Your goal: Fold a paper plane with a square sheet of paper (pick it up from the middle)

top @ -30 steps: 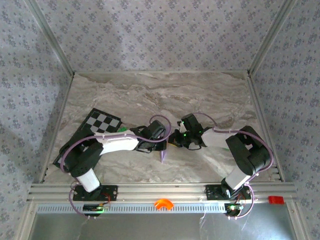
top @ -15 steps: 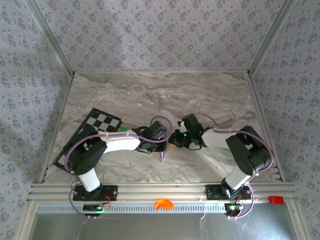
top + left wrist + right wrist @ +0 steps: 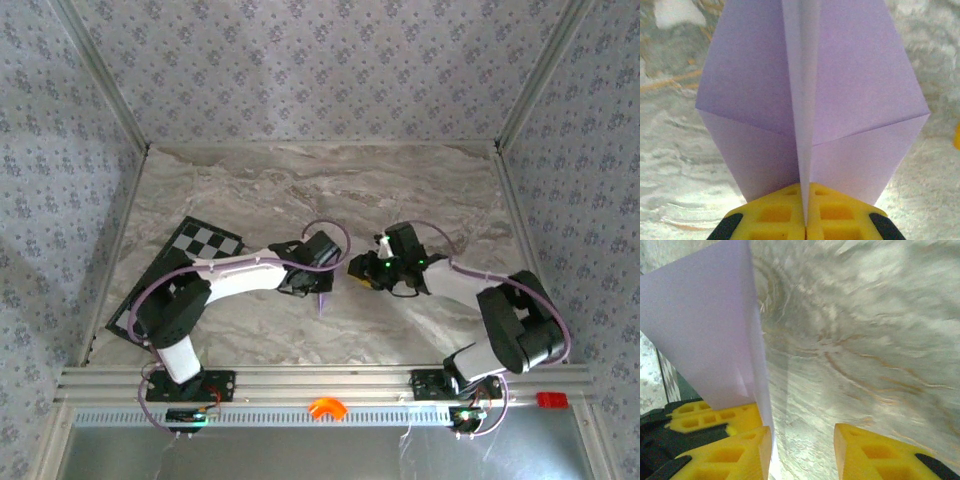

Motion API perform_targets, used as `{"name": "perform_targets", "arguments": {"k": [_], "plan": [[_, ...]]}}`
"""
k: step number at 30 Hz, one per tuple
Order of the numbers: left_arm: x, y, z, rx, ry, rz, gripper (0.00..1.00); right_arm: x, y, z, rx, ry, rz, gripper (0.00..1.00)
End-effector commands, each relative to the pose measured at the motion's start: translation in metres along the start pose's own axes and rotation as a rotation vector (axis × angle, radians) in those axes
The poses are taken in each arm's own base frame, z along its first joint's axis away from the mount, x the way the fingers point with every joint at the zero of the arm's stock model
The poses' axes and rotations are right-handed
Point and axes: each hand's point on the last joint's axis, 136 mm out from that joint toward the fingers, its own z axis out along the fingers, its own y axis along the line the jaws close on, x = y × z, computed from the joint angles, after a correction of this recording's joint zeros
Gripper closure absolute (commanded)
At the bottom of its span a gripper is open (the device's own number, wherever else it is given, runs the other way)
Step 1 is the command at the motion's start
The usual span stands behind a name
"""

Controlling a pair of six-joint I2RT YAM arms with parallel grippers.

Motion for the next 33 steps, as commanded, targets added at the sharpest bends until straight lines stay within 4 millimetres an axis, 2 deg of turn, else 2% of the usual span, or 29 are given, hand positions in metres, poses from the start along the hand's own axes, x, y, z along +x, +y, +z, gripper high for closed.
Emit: {"name": "perform_targets", "arguments": {"k": [1,9,21,33], "plan": [[0.007,0.02,0.002,-0.136,0.042,0.014,0.92,0.011,-0.031,-0.014,0.08,0.014,0.035,0.6],[0.01,0.025,0.011,-0.167,0.075,0.014,0.92,0.015,-0.044,-0.032,0.09,-0.015,0.058,0.58],[0.014,0.023,0.016,-0.15,0.097,0.013,0.89,0.016,-0.047,-0.03,0.079,-0.024,0.073,0.58],[0.021,0.033,0.023,-0.197,0.113,0.009,0.81,0.016,-0.046,-0.03,0.075,-0.023,0.077,0.57]]}}
